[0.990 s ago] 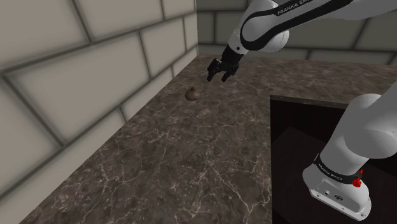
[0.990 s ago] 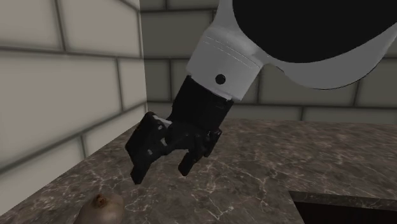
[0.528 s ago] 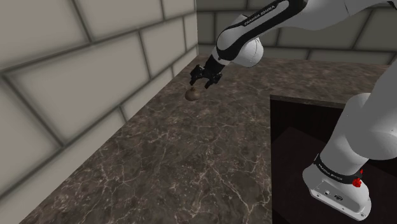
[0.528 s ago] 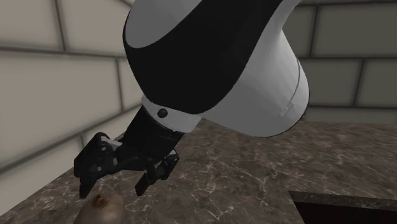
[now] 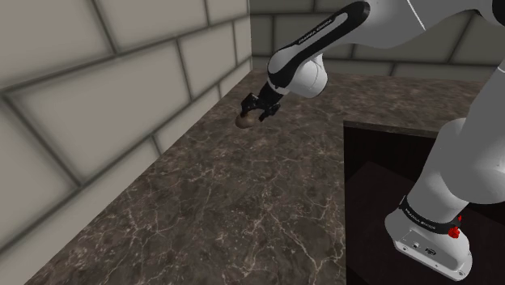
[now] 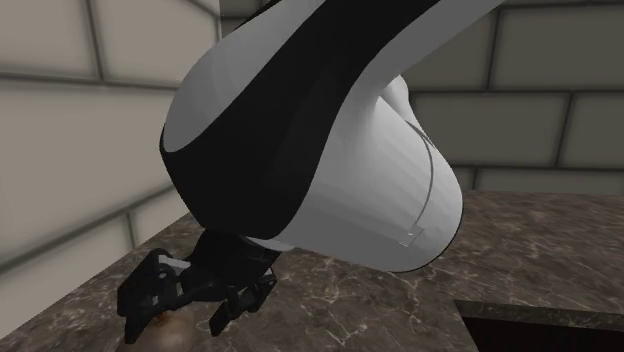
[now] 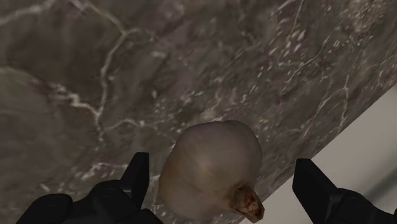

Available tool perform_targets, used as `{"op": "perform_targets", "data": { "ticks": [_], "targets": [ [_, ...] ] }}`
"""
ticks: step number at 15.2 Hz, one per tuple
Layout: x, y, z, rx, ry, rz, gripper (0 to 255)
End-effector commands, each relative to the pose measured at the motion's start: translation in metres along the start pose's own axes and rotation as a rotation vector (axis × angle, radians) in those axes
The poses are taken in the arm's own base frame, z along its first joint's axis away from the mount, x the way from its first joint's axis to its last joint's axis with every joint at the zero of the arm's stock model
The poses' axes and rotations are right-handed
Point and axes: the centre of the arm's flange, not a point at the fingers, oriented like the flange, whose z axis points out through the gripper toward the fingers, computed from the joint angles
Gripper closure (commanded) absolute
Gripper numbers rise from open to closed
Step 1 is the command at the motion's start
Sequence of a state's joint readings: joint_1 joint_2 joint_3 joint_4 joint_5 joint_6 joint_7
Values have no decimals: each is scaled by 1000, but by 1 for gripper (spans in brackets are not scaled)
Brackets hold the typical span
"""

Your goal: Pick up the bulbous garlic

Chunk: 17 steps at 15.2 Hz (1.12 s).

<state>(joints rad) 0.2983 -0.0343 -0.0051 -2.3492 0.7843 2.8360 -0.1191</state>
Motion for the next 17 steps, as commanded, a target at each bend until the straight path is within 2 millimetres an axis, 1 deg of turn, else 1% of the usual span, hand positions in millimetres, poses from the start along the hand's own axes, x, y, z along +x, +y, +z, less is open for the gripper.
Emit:
{"op": "perform_targets", "data": {
  "ticks": [1, 2, 11, 17],
  "targets": [
    [-3, 2, 4, 0, 1, 0, 0],
    [-2, 1, 5, 0, 1, 0, 255],
    [-3, 2, 4, 0, 1, 0, 255],
    [8, -13, -21, 0, 1, 0, 255]
  ]
}}
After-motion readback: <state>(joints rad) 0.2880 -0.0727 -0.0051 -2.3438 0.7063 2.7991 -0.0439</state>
